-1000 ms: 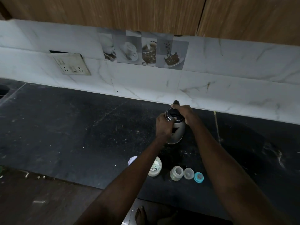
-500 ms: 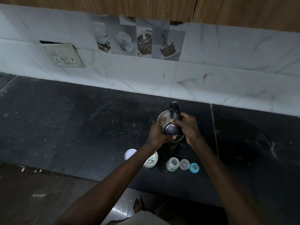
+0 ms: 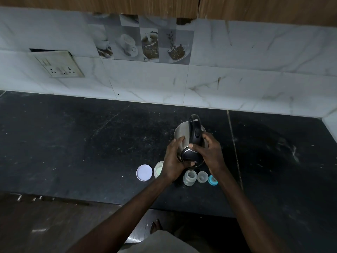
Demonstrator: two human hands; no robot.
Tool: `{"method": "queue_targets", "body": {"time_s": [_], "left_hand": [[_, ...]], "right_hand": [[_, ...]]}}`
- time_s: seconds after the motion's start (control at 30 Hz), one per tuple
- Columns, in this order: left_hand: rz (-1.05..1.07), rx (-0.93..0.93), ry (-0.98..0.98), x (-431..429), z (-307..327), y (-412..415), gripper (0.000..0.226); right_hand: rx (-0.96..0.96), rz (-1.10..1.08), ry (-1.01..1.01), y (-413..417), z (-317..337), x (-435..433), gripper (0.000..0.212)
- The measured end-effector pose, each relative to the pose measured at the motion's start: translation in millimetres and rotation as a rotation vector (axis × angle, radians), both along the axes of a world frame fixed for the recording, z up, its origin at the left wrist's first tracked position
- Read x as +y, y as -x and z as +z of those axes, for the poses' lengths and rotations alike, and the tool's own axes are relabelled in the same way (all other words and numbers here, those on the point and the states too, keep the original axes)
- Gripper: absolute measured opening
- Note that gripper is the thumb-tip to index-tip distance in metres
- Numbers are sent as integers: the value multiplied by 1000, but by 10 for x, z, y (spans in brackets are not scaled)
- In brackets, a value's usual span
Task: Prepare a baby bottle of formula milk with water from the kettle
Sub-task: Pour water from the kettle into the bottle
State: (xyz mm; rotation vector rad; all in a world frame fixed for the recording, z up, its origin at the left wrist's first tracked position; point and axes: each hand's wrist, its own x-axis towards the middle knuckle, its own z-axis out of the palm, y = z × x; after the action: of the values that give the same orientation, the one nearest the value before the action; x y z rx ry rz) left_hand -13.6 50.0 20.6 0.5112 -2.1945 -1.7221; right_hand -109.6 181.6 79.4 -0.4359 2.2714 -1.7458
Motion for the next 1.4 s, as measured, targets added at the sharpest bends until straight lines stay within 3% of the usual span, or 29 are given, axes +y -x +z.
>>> {"method": "queue_targets", "body": {"time_s": [1.4], "left_hand": [[-14, 97, 156, 92, -30, -213, 101]], "right_hand": [[132, 24, 5, -295, 35, 198, 53]]}}
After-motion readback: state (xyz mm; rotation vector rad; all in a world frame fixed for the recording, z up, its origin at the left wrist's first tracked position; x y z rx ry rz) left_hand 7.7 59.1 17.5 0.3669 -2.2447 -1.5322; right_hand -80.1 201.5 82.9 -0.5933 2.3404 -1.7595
